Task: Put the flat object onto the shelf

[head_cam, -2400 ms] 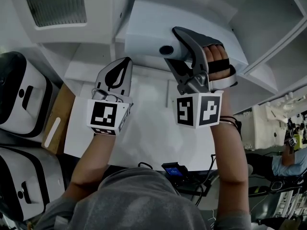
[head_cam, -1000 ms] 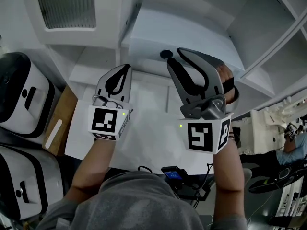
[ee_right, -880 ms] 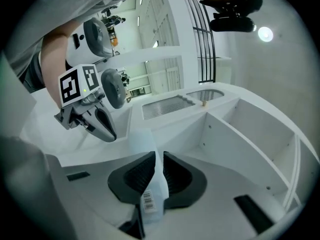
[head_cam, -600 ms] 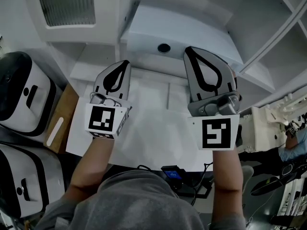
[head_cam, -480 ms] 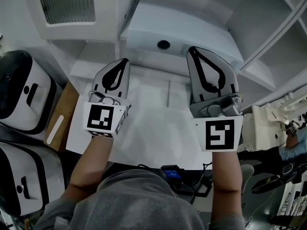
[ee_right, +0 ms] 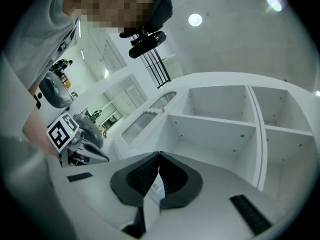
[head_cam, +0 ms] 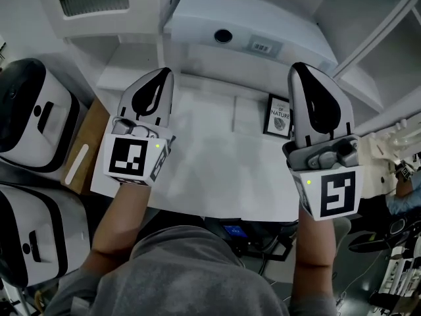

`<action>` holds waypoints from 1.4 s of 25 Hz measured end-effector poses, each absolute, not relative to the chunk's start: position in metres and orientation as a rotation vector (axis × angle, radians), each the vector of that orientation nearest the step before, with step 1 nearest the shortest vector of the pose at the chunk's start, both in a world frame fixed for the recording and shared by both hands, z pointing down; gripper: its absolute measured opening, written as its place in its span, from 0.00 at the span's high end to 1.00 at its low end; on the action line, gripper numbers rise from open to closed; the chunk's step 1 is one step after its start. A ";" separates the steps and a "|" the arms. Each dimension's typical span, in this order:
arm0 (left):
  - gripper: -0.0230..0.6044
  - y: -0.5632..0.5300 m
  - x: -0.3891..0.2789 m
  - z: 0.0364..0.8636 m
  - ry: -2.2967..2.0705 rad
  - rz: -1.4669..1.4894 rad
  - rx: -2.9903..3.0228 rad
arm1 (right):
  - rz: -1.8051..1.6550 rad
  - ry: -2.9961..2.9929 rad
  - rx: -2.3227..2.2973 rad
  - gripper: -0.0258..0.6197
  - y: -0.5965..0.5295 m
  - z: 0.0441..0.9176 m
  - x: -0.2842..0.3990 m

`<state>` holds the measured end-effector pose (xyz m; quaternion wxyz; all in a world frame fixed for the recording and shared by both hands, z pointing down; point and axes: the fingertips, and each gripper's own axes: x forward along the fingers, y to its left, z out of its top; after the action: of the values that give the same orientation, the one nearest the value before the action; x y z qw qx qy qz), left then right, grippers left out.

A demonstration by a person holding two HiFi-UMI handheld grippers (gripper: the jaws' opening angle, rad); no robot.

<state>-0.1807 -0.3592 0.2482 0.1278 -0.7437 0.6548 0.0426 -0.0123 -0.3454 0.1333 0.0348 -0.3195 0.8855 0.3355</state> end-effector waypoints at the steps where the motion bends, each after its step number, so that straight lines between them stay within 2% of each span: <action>1: 0.95 -0.357 -0.180 0.248 1.908 0.129 -2.162 | 1.020 2.716 -0.974 0.92 -0.342 0.132 -0.007; 20: 0.95 -0.322 -0.161 0.260 1.883 0.102 -2.213 | 0.589 2.734 -1.083 0.92 -0.321 0.173 0.048; 35: 0.95 -0.315 -0.154 0.288 1.888 0.091 -2.277 | 0.366 2.747 -1.133 0.92 -0.314 0.226 0.054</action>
<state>-0.1542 -0.3155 0.2881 0.0910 -0.7663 0.6353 0.0306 0.0536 -0.3144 0.2261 0.0735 -0.3775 0.9150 0.1218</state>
